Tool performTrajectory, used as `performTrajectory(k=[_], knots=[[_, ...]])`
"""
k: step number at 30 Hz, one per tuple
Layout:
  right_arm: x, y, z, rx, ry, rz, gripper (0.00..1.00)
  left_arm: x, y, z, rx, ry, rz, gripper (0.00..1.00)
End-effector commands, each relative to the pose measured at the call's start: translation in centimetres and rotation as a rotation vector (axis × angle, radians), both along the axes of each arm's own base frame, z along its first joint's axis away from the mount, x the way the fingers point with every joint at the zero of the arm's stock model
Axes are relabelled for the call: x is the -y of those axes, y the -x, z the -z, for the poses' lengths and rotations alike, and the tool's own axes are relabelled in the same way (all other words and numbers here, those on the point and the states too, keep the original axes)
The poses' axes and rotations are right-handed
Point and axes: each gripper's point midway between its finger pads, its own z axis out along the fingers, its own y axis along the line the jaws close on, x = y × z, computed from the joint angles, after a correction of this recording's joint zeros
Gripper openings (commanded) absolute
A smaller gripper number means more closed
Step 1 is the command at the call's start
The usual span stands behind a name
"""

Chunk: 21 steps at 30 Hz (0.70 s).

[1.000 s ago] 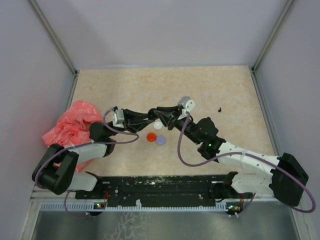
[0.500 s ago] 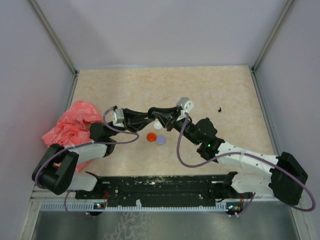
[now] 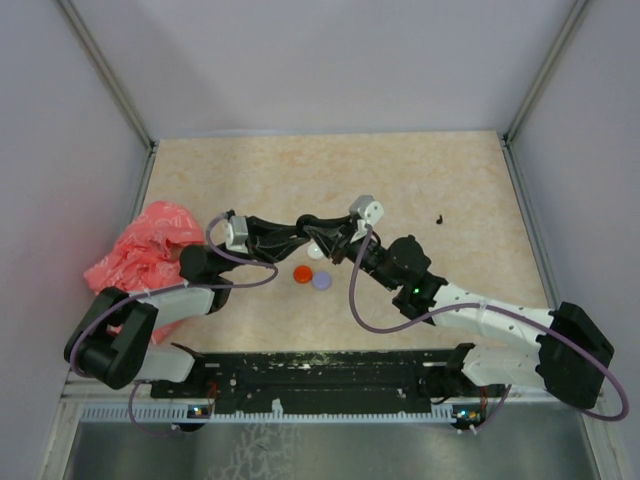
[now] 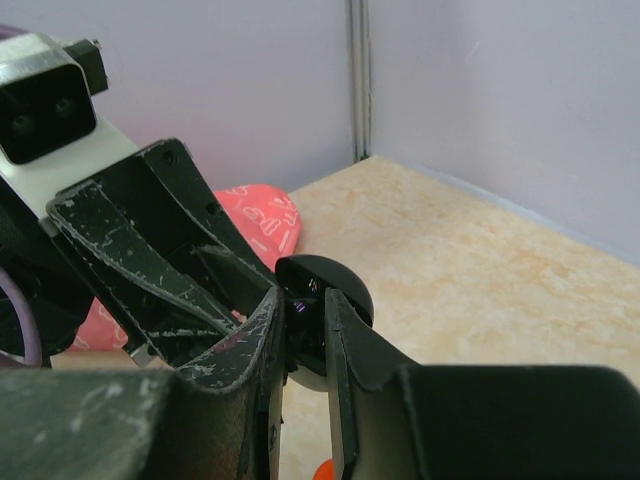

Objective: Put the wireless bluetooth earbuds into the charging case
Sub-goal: Place the earbud in the charging case.

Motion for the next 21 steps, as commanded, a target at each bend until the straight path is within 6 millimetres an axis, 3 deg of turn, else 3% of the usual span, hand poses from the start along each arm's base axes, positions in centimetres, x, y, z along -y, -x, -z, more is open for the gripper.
performTrajectory(k=[1, 4, 12, 18, 21], knots=[[-1.1, 0.5, 0.0, -0.034, 0.008, -0.041, 0.18, -1.2, 2.3, -5.6, 0.253, 0.147, -0.003, 0.0], [-1.0, 0.2, 0.1, -0.048, 0.005, -0.027, 0.22, -1.2, 2.2, -5.6, 0.253, 0.148, -0.01, 0.0], [0.3, -0.1, -1.0, -0.057, 0.009, 0.029, 0.46, -1.3, 1.8, -4.8, 0.234, 0.143, -0.034, 0.0], [2.4, -0.8, -2.5, -0.049, 0.072, 0.126, 0.53, -1.8, 0.7, -2.8, 0.163, 0.139, -0.094, 0.0], [3.7, -2.0, -1.7, -0.087, 0.148, 0.197, 0.57, -1.9, 0.1, -1.6, 0.108, 0.135, -0.116, 0.0]])
